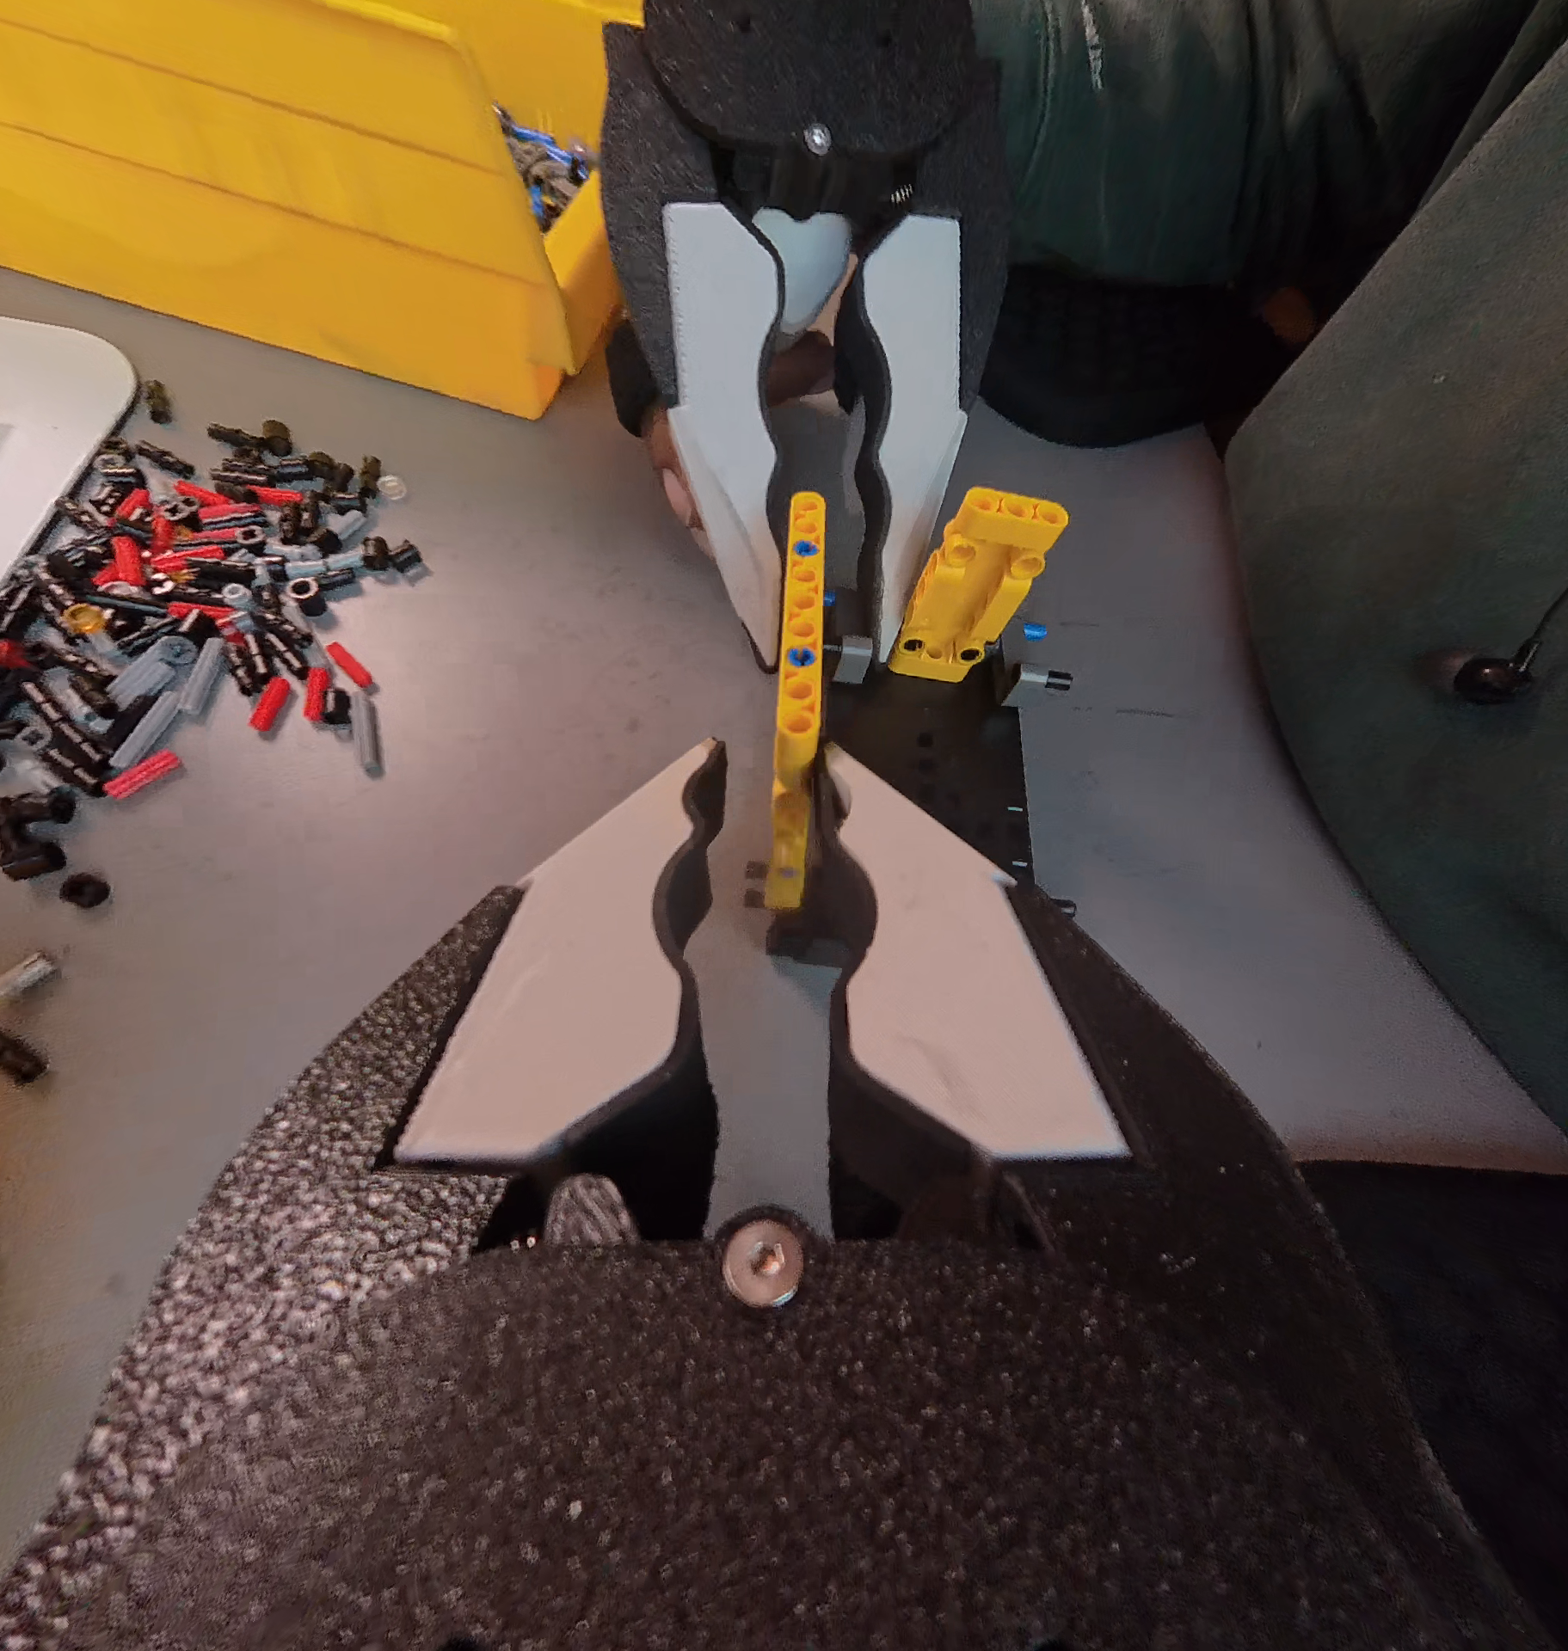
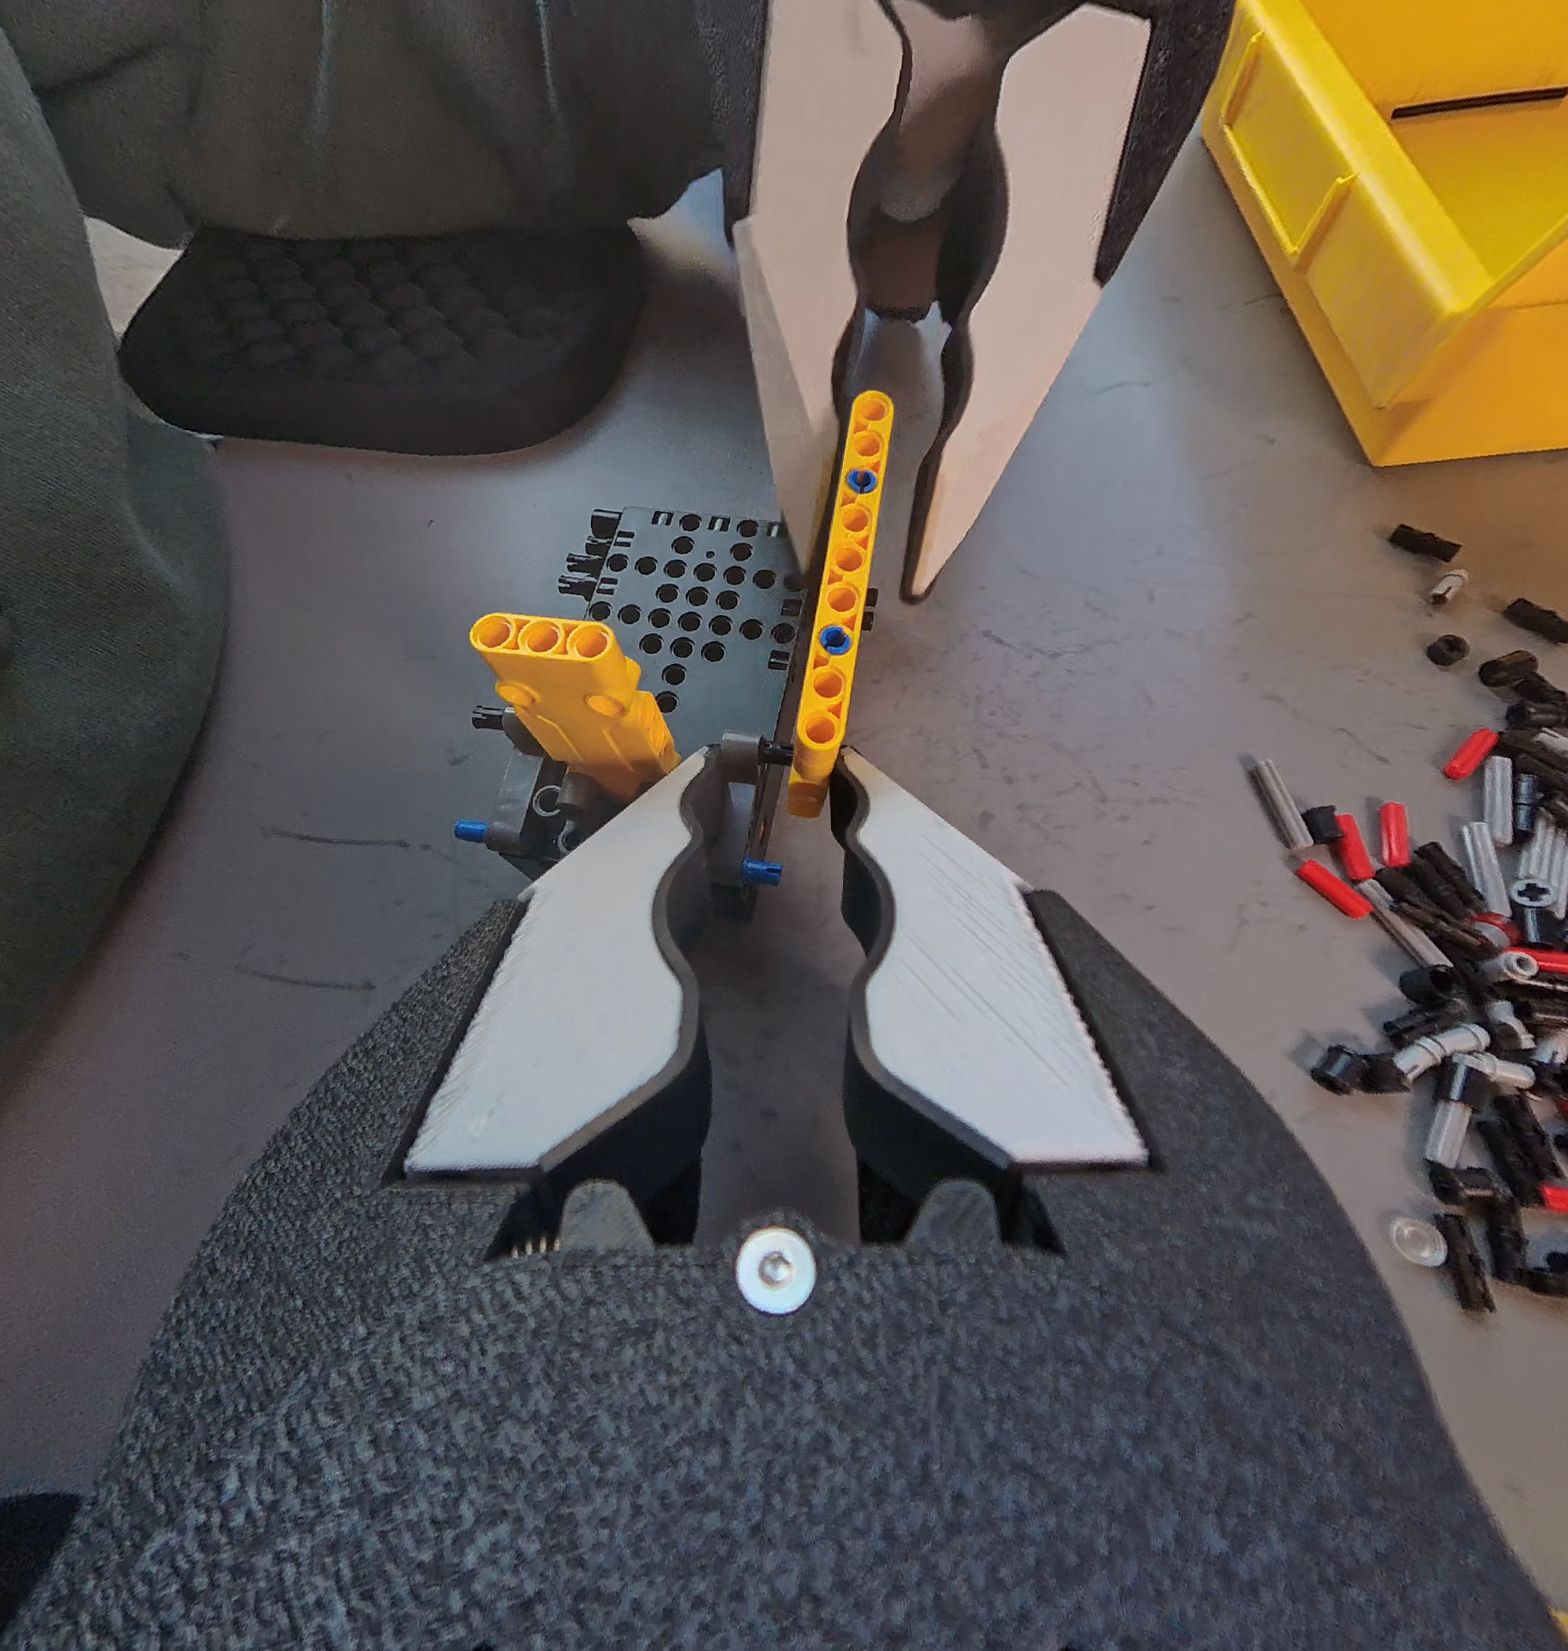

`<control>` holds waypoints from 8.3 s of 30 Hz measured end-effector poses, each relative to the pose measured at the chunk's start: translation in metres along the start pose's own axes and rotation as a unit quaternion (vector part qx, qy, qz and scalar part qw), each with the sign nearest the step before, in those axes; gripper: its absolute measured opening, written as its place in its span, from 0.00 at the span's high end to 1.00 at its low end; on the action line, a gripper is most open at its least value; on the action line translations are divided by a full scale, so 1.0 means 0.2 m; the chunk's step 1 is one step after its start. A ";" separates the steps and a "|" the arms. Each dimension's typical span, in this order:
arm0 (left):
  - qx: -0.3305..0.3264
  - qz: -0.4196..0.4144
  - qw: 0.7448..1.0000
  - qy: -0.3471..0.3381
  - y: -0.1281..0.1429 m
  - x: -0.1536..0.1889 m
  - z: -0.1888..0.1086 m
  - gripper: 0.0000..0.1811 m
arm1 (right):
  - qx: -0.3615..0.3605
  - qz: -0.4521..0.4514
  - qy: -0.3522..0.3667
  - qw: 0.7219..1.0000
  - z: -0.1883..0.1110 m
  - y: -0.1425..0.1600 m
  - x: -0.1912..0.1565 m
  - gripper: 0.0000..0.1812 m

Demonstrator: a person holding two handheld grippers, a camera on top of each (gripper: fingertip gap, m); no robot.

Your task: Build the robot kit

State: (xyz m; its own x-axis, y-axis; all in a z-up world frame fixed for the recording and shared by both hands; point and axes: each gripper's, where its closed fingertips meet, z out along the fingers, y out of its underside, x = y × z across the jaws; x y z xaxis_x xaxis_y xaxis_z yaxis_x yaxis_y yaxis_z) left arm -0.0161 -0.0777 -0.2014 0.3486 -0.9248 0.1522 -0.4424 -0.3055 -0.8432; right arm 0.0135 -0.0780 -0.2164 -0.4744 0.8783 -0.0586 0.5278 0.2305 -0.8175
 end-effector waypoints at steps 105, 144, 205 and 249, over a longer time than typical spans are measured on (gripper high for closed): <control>-0.062 -0.016 0.998 -0.028 0.17 0.13 -0.07 0.92 | 0.021 -0.045 -0.023 0.999 0.02 -0.02 -0.08 0.87; -0.138 -0.007 0.990 -0.039 0.26 0.29 0.02 0.53 | 0.007 -0.002 -0.036 0.999 0.04 -0.02 -0.09 0.87; -0.024 -0.033 0.999 -0.023 0.04 0.28 -0.04 0.69 | 0.013 -0.035 -0.024 0.999 0.03 -0.01 -0.17 0.87; -0.086 0.038 0.994 -0.063 0.05 0.26 0.20 0.86 | 0.013 -0.026 -0.034 0.999 0.05 -0.03 -0.22 0.88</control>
State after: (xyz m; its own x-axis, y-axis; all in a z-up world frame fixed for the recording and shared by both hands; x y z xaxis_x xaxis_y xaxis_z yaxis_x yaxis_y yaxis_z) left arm 0.0303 -0.1197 -0.2219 0.4042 -0.9145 0.0167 -0.6023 -0.2798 -0.7476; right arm 0.0248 -0.1215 -0.2152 -0.5482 0.8346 -0.0539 0.4829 0.2633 -0.8351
